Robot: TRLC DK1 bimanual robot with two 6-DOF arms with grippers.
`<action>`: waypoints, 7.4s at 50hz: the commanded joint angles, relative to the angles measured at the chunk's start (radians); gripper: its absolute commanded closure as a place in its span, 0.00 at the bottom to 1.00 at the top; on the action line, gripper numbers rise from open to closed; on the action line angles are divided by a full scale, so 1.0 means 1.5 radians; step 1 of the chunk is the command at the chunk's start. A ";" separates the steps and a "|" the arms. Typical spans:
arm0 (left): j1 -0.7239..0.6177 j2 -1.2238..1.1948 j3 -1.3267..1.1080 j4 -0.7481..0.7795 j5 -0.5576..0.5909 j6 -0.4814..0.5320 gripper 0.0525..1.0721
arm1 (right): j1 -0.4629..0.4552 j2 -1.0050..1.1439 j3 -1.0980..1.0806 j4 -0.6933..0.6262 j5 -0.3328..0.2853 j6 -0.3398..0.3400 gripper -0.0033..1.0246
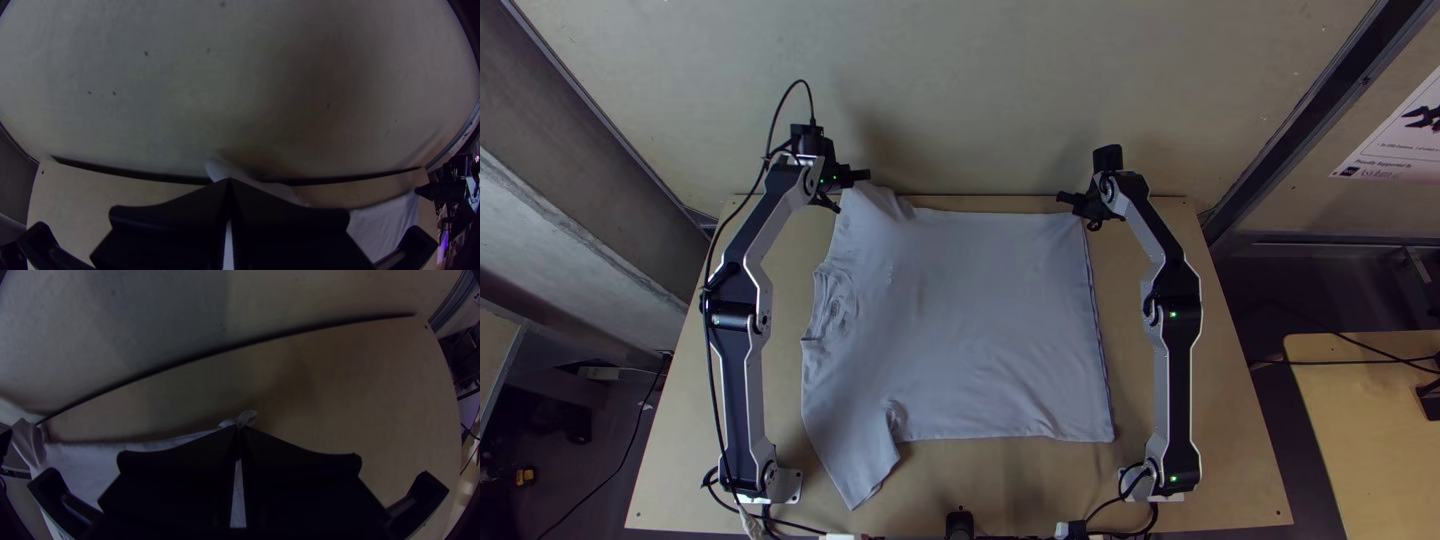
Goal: Fold the t-shirt
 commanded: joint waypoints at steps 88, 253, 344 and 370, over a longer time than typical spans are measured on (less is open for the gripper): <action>0.057 -0.379 -0.562 0.066 0.096 0.029 0.98 | 0.036 -0.326 -0.404 0.017 0.073 -0.041 0.97; -0.354 -0.851 -1.056 -0.485 0.122 -0.130 0.05 | 0.096 -0.980 -0.947 -0.256 0.003 -0.078 0.04; -0.482 -0.699 -1.034 -0.349 0.096 -0.150 0.97 | 0.131 -0.750 -1.044 -0.354 -0.087 -0.146 0.16; -0.476 -0.704 -1.035 -0.348 0.092 -0.141 0.97 | 0.238 -0.696 -1.042 -0.258 -0.110 -0.096 0.82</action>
